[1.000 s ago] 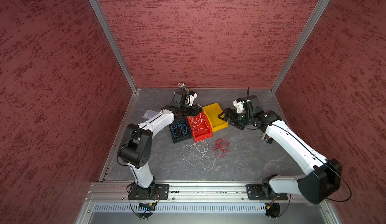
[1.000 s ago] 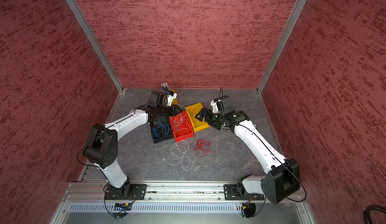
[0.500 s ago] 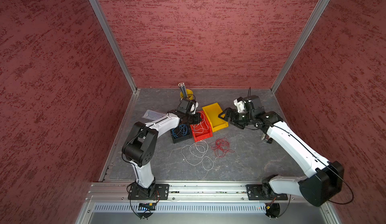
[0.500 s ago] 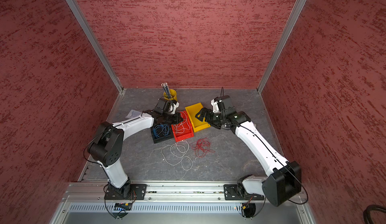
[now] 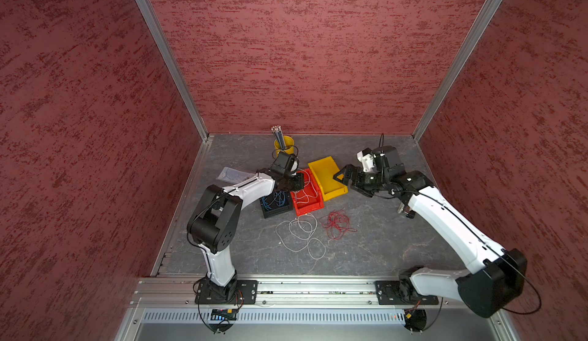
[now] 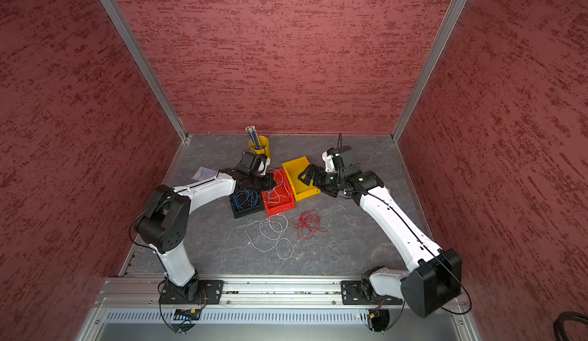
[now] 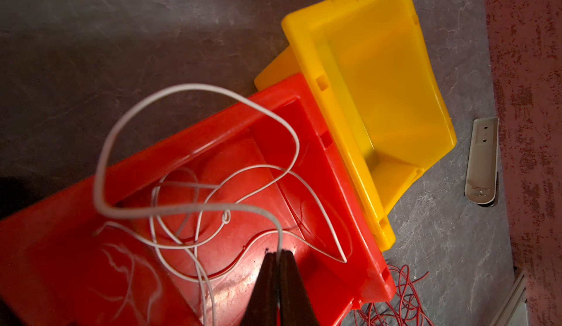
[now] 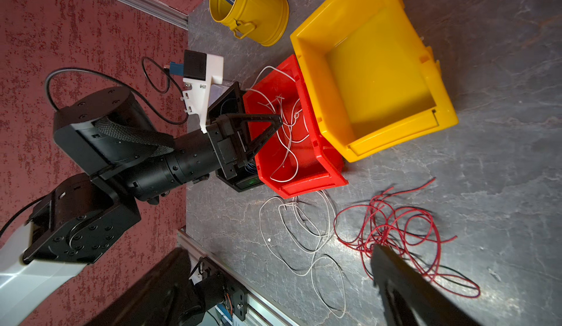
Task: Untangle and sort cables by color
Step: Place the cable in the bin.
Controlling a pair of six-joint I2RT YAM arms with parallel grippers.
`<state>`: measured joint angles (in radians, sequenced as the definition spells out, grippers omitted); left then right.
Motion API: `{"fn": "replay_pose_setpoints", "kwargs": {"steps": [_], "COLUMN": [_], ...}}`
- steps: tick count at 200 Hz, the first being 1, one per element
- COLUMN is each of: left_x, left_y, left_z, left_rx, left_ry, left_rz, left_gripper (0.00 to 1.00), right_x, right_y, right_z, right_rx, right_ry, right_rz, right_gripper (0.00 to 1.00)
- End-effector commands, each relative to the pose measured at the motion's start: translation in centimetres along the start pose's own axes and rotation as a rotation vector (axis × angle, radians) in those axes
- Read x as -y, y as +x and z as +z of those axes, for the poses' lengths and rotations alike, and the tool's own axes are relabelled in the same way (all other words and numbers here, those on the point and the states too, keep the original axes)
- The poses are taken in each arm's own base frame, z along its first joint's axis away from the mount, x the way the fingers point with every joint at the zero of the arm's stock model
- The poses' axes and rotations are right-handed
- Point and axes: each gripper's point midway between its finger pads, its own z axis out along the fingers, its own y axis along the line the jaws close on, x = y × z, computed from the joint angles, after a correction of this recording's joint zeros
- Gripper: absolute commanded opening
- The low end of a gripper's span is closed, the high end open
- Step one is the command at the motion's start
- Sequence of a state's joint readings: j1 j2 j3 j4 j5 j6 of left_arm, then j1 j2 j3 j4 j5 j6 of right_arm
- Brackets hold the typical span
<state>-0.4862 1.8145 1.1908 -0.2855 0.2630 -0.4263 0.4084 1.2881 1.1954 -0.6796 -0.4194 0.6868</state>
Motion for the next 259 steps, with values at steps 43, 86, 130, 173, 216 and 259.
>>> {"fn": "replay_pose_setpoints", "kwargs": {"steps": [43, 86, 130, 173, 216, 259], "left_x": [1.4, 2.8, 4.1, 5.4, 5.5, 4.2], "left_y": [-2.2, -2.3, -1.9, -3.2, -1.8, 1.4], "left_z": [-1.0, -3.3, -5.6, -10.1, -15.1, -17.7], "left_rx": [0.06, 0.085, 0.104, 0.204, 0.269, 0.275], "left_ry": [0.035, 0.07, 0.105, 0.174, 0.25, 0.241], "left_rz": [0.02, 0.033, 0.045, 0.067, 0.088, 0.092], "left_gripper": [0.36, 0.53, 0.67, 0.67, 0.67, 0.69], "right_x": [-0.3, -0.3, 0.1, 0.1, -0.3, -3.4], "right_y": [-0.1, 0.2, 1.0, 2.9, 4.4, 0.0], "right_z": [-1.6, -1.5, -1.9, -0.3, 3.5, 8.5], "right_rx": [0.031, 0.007, -0.018, -0.117, -0.209, -0.213], "right_ry": [0.004, 0.006, 0.028, 0.031, 0.052, 0.028], "right_rz": [-0.028, -0.032, -0.038, -0.051, -0.096, -0.222], "right_gripper": [0.98, 0.98, 0.98, 0.98, 0.8, 0.75]}}
